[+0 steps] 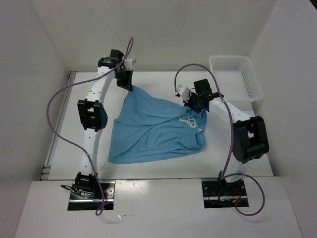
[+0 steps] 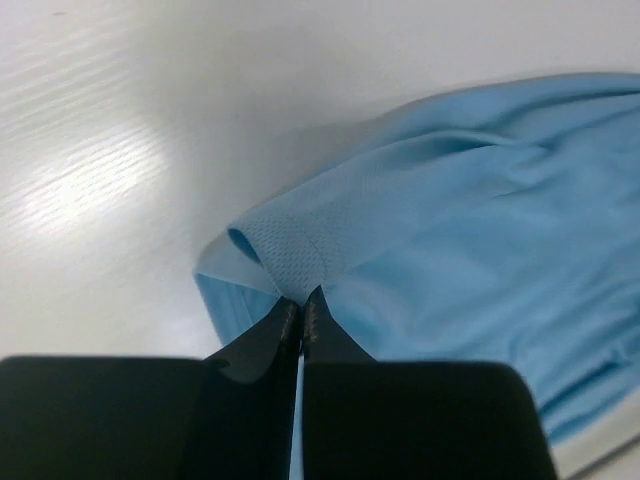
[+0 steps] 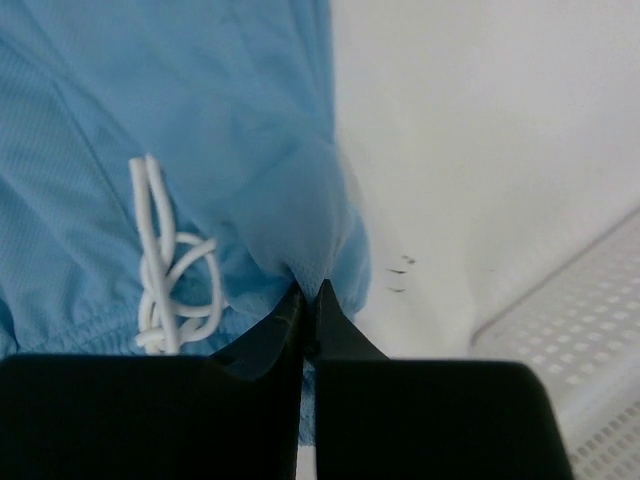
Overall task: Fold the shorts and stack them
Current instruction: Fold the shorts
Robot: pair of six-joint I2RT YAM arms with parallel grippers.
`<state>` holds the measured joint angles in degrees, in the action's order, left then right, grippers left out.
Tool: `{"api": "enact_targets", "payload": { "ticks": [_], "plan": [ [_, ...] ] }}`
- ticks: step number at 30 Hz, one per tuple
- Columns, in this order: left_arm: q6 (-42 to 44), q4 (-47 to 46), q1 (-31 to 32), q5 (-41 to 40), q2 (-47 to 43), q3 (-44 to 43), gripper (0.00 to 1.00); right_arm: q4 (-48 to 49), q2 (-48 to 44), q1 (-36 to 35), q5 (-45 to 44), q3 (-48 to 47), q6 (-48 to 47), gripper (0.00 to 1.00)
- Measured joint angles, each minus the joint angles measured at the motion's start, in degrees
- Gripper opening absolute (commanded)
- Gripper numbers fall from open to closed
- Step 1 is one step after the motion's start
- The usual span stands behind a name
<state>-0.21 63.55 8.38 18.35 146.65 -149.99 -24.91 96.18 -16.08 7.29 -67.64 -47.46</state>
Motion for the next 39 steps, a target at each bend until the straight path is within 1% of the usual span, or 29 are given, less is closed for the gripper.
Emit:
{"api": "enact_targets", "payload": {
  "ticks": [3, 5, 7, 9, 12, 13, 15, 17, 19, 21, 23, 27, 29, 34, 37, 39],
  "plan": [
    [0.0, 3.1, -1.8, 1.4, -8.4, 2.2, 0.00, 0.0, -0.5, 0.1, -0.1, -2.5, 0.0, 0.00],
    [0.0, 4.4, -4.1, 2.8, -18.5, 10.1, 0.00, -0.5, -2.3, 0.2, 0.0, -2.5, -0.7, 0.00],
    [0.0, 5.4, -6.1, 2.9, -28.6, 19.2, 0.00, -0.9, -5.4, 0.2, 0.4, -1.4, -2.3, 0.00],
    [0.0, 4.7, -7.6, 2.1, -38.5, 30.6, 0.00, -1.5, -10.2, 0.2, 0.9, 1.4, -4.5, 0.00],
    [0.0, 5.3, -7.5, -0.2, -50.3, 48.0, 0.00, -4.4, -18.2, 0.1, 1.9, 5.9, -8.4, 0.00],
    [0.0, 5.2, -7.3, -1.1, -52.8, 53.4, 0.00, -5.4, -20.0, 0.0, 2.1, 7.1, -9.8, 0.00],
    [0.0, 5.8, -6.4, -2.4, -54.6, 62.3, 0.00, -7.8, -22.6, -0.8, 2.6, 9.7, -12.6, 0.00],
    [-0.1, 5.2, -5.9, -3.7, -54.1, 69.4, 0.00, -10.0, -23.3, -2.3, 2.6, 12.1, -14.3, 0.00],
    [-0.1, 5.1, -5.9, -4.6, -53.5, 74.1, 0.00, -12.1, -23.2, -4.4, 2.6, 14.3, -15.6, 0.00],
    [-0.1, 5.3, -5.8, -5.1, -53.5, 76.3, 0.00, -14.1, -23.2, -6.4, 2.6, 15.8, -16.5, 0.00],
    [-0.1, 5.0, -5.4, -5.5, -53.5, 76.5, 0.00, -14.9, -23.2, -8.0, 2.6, 16.6, -16.9, 0.00],
    [0.0, 4.3, -5.1, -5.9, -53.7, 76.5, 0.00, -16.0, -23.2, -9.1, 2.0, 16.7, -17.2, 0.00],
    [0.0, 5.4, -5.3, -5.9, -53.7, 75.3, 0.00, -16.6, -23.2, -9.1, 1.1, 16.6, -17.4, 0.00],
    [-0.1, 7.2, -6.9, -5.7, -54.8, 68.4, 0.00, -20.0, -23.8, -9.1, 0.5, 15.6, -19.0, 0.00],
    [-0.1, 7.6, -7.1, -5.7, -58.0, 68.0, 0.00, -23.7, -25.5, -9.1, 0.9, 14.1, -20.8, 0.00],
    [-0.1, 7.6, -6.0, -6.2, -60.5, 69.6, 0.00, -26.9, -26.4, -9.1, 1.8, 12.9, -22.5, 0.00]
  ]
}}
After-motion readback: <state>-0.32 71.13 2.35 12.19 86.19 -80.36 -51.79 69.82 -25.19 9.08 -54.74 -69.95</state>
